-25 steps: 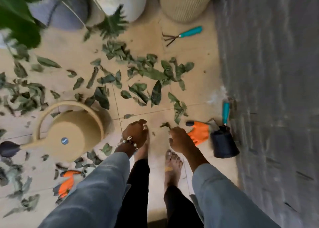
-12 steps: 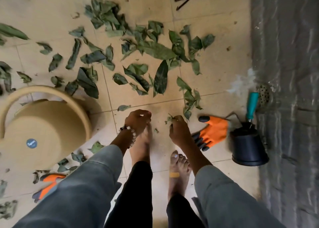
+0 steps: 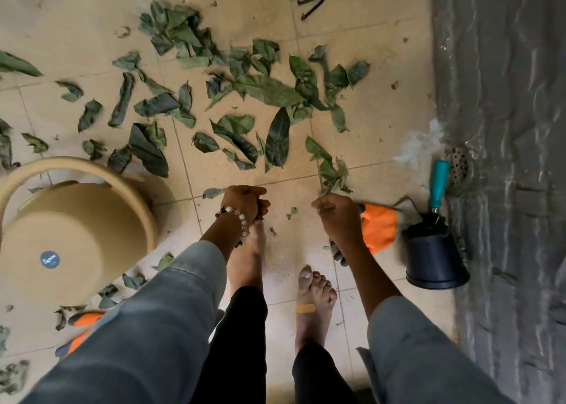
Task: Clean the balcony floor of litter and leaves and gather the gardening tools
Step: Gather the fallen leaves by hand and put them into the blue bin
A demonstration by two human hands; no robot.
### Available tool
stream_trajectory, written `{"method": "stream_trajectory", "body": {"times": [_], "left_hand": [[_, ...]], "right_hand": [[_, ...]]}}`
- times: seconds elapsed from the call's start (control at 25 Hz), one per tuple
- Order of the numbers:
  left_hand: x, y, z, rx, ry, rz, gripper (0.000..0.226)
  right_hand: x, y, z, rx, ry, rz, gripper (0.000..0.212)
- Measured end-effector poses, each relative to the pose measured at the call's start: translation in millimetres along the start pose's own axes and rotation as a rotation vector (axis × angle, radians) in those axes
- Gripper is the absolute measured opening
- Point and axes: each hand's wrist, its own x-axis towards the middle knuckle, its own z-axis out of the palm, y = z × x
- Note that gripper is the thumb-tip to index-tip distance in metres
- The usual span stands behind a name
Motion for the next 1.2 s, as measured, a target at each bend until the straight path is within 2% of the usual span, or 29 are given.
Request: {"method": "stream_trajectory", "body": {"times": [0.08,0.16,0.32,0.36,0.44,0.48,0.6,0.68,0.72,0.8,0.84,0.88,0.92,0.96,1.04,1.16,1.2], "left_hand": [[6.8,-7.2,-9.3,0.031,0.012,0.008,0.038],[14.1,-16.0,-16.5,0.038,0.017,0.026,0.039],[25.5,-35.7,-22.4,-0.011,0.014,0.031,0.031],[28.4,-40.0,-23.6,-0.037,0.015,0.023,0.033],[33.3,-46.5,-25.5,-0.082,0.014,-0.006,0.036],[34.3,-48.8,-26.1,-0.093,0.007,-0.015,0.038],[35.8,-55.1,-25.6,-0.067,-0.011,-0.006,0.042],[36.8,-57.2,-25.6,-0.053,-0.004,-0.013,0.045],[35.5,-57.4,-25.1,-0.054,0.001,-0.024,0.047],[30.3,-55.2,-21.3,-0.051,-0.010,-0.045,0.048],[26.1,-52.9,-17.6,-0.043,-0.026,-0.051,0.049],[21.5,-50.3,-12.3,-0.035,-0.045,-0.056,0.050],[16.2,-46.9,-5.7,-0.035,-0.061,-0.057,0.051],[11.3,-42.7,1.7,-0.048,-0.075,-0.056,0.052],[0.1,-33.1,15.8,-0.051,-0.098,-0.032,0.052],[-10.6,-19.3,30.5,0.000,-0.095,0.000,0.051],[-10.7,-14.1,33.1,-0.020,-0.094,-0.009,0.050]], "right_hand": [[0.2,21.7,22.2,-0.282,-0.137,-0.018,0.017],[-4.7,33.9,54.8,-0.480,-0.239,-0.185,0.032],[-13.9,32.6,103.6,-0.747,-0.137,-0.363,0.059],[-16.4,33.0,111.1,-0.806,-0.113,-0.435,0.054],[-22.1,42.3,121.7,-0.883,-0.084,-0.662,0.029],[-24.1,45.1,122.7,-0.880,-0.075,-0.742,0.023],[-15.7,46.6,114.9,-0.844,-0.078,-0.857,0.025],[-6.9,43.4,105.1,-0.742,-0.062,-0.759,0.012],[-2.2,41.8,98.9,-0.606,-0.019,-0.653,0.012],[4.4,32.0,80.0,-0.134,0.047,-0.317,0.009],[2.4,20.6,70.8,0.153,0.026,-0.114,0.009],[-4.3,5.5,63.1,0.418,-0.074,0.051,0.011],[-12.6,-7.6,57.1,0.583,-0.158,0.115,0.014],[-21.1,-17.5,54.2,0.593,-0.185,0.092,0.018],[-33.9,-31.9,44.3,0.414,-0.169,-0.058,0.020],[-22.7,-33.3,13.9,0.141,-0.179,-0.311,0.009],[-14.5,-30.5,2.1,0.145,-0.181,-0.307,0.012]]}}
